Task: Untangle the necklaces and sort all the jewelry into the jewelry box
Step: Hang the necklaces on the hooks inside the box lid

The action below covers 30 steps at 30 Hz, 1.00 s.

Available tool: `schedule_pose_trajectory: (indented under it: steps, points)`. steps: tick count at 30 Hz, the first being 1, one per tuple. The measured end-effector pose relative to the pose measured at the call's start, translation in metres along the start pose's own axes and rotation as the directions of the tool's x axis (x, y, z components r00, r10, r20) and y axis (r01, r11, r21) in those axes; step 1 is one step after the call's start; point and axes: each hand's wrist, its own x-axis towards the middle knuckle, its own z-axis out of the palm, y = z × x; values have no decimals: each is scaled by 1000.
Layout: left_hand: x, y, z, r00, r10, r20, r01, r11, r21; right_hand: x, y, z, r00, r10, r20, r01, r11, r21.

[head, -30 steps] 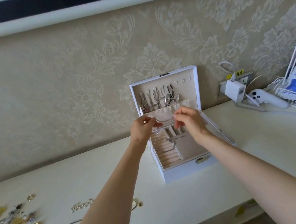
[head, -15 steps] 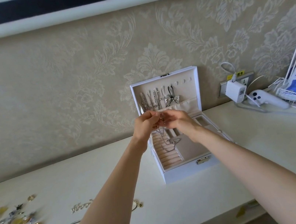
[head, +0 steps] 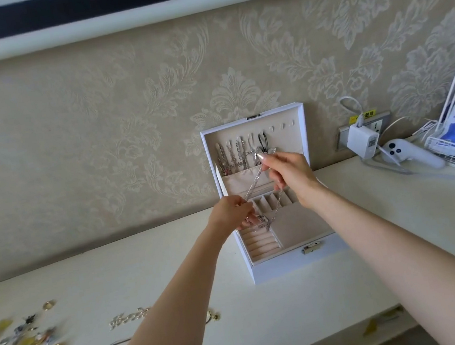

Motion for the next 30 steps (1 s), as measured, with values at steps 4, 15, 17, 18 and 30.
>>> schedule_pose_trajectory:
  steps: [4, 15, 17, 18, 30]
  points:
    - [3, -1, 0, 1000, 21, -1, -21, 1000, 20, 0, -1, -3, 998, -54, 16, 54, 999, -3]
    - [8, -7, -3, 990, -139, 9, 136, 979, 151, 6, -8, -10, 997, -64, -37, 66, 996, 58]
    - [12, -9, -5, 989, -145, 4, 138, 949, 284, 6, -8, -9, 999, -53, -13, 54, 997, 63]
    - [12, -8, -6, 986, -164, 4, 150, 913, 380, 7, -8, -9, 999, -53, 5, 53, 996, 67]
    - [7, 20, 1, 942, 279, -187, -283, 959, 4, 4, -4, -2, 979, 88, 184, -31, 956, -293]
